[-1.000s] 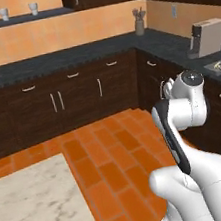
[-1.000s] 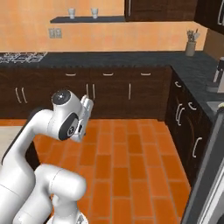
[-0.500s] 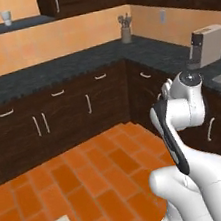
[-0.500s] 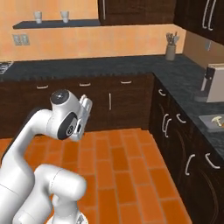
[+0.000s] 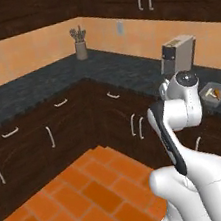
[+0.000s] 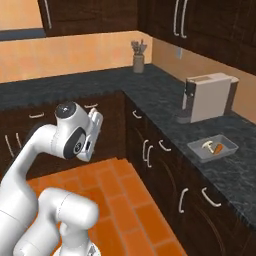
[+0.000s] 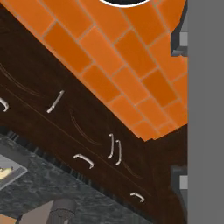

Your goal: Take the meat container that has the steak and place it on the second highest rack of the freezer. Then take the vegetable container that has the carrot and mushroom and place it on the highest rack of the freezer.

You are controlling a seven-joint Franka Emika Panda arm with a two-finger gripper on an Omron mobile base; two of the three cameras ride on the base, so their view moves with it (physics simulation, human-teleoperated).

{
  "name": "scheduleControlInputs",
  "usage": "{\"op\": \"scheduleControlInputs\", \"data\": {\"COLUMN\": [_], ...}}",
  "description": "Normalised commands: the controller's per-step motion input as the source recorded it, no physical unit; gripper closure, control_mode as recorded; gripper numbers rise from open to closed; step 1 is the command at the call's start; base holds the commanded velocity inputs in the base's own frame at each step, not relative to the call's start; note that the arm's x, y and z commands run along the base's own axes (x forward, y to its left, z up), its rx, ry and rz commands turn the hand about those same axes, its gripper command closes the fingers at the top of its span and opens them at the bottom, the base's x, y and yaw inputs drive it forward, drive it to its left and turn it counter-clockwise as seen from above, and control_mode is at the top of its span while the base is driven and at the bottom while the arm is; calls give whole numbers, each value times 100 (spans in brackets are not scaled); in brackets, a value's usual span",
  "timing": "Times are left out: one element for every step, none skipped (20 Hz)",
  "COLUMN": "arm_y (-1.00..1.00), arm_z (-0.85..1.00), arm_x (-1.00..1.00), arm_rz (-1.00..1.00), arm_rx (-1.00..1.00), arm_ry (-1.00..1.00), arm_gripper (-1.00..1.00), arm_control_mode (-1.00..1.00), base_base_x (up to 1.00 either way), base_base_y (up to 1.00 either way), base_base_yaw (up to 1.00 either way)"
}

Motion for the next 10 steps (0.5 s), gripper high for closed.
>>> {"op": "scheduleControlInputs", "data": {"arm_y": [0,0,0,0,0,0,0,0,0,0], "arm_z": [0,0,0,0,0,0,0,0,0,0], "arm_x": [0,0,0,0,0,0,0,0,0,0], "arm_rz": [0,0,0,0,0,0,0,0,0,0], "arm_rx": [0,0,0,0,0,0,0,0,0,0], "arm_ry": [0,0,0,0,0,0,0,0,0,0], "arm_gripper": [-100,-100,-100,-100,-100,-100,-100,-100,-100,-100], "arm_control_mode": [100,100,100,100,100,100,100,100,100,100], "base_base_x": [82,75,72,76,80,73,74,74,80,76], "base_base_y": [-18,-17,-16,-14,0,36,48,50,49,50], "base_base_yaw": [-53,-55,-56,-57,-61,-69,-71,-71,-71,-71]}}
